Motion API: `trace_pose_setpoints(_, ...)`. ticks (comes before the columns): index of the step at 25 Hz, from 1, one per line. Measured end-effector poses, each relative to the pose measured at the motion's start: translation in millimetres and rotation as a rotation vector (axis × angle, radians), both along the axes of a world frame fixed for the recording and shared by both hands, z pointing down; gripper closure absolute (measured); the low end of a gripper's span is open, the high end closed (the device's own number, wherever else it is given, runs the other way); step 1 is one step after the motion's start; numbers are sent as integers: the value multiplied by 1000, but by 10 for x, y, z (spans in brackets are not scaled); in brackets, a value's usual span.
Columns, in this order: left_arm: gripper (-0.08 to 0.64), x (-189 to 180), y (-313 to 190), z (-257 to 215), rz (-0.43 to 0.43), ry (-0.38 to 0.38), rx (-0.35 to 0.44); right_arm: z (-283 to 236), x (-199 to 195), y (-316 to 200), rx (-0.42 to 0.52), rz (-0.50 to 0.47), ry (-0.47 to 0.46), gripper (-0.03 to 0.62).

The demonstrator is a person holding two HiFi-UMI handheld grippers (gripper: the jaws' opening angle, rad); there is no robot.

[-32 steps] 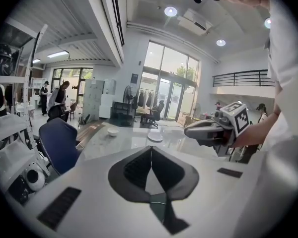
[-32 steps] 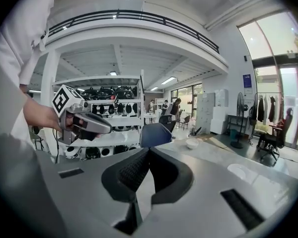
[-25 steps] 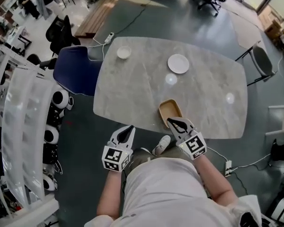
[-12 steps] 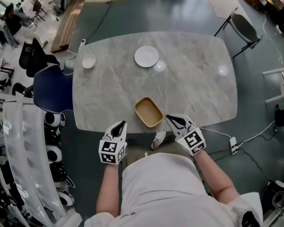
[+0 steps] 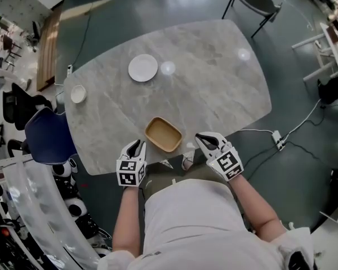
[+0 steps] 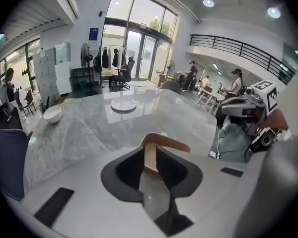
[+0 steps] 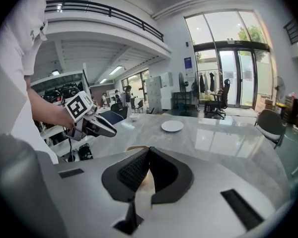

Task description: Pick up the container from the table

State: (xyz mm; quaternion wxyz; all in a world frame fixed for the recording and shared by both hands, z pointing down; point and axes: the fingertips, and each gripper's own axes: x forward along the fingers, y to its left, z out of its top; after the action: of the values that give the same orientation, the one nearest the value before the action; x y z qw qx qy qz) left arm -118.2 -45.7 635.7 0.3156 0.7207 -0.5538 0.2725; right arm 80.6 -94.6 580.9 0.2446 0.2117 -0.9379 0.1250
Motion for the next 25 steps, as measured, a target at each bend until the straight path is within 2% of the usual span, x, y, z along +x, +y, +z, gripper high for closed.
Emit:
trace_pose_setpoints(11, 471, -59, -291, 618, 171, 43, -113, 134, 179, 149, -51, 240, 73, 581)
trace_pose_setpoints(18, 465, -34, -394, 943, 240, 61, -166, 198, 320, 301, -85, 370, 94, 580)
trace_pose_setpoints(25, 465, 18, -472, 1185, 309, 18, -216, 216, 460, 470, -102, 458, 115, 580)
